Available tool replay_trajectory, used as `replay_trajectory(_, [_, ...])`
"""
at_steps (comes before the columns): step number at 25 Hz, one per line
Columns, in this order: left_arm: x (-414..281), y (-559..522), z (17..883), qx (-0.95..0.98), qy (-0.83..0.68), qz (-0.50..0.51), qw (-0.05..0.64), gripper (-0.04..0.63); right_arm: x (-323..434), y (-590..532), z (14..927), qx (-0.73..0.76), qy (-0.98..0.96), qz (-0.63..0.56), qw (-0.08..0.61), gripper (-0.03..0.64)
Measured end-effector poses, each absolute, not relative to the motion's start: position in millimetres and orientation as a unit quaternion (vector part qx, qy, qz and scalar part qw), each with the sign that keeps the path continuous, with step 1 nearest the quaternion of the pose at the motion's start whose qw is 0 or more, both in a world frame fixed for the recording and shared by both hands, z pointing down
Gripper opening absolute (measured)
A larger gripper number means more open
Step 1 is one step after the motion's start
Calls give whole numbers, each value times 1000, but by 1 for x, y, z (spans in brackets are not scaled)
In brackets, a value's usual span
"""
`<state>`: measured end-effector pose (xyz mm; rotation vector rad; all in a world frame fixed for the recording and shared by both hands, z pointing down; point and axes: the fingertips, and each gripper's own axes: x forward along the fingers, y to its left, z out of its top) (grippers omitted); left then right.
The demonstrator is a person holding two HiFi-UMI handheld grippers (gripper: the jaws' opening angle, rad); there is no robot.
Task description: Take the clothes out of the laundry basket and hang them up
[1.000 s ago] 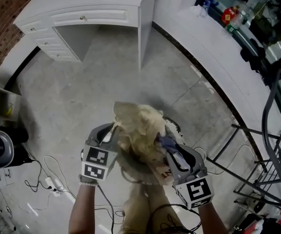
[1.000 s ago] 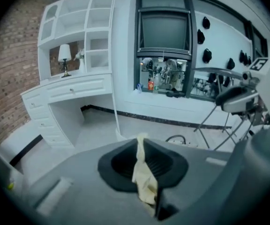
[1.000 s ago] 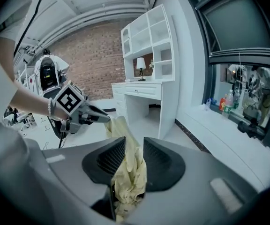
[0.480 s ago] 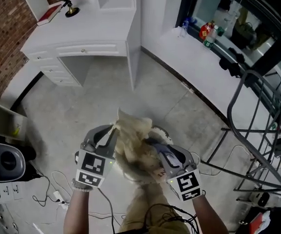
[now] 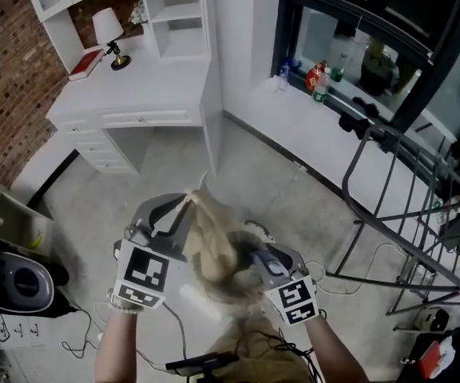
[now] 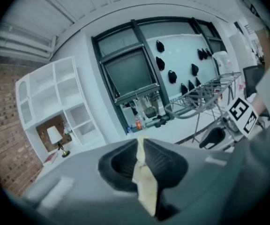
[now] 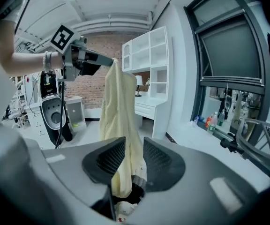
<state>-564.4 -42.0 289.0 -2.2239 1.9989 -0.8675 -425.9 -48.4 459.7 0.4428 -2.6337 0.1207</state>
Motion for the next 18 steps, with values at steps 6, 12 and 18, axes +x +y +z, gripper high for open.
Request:
replay_trajectory(6, [-547,-32,221,-713,638,-280,78,28,-425,-42,437,166,-961,26,218,107])
replay_trajectory(12, [-526,-28,175,-726,618,-273,128,29,-413,-41,429,196,-957,23,215,107])
replay_trajectory(18, [-496,-21,138,-747,584,-267,173,29,-393,-38,440,241,-945,37,218,117])
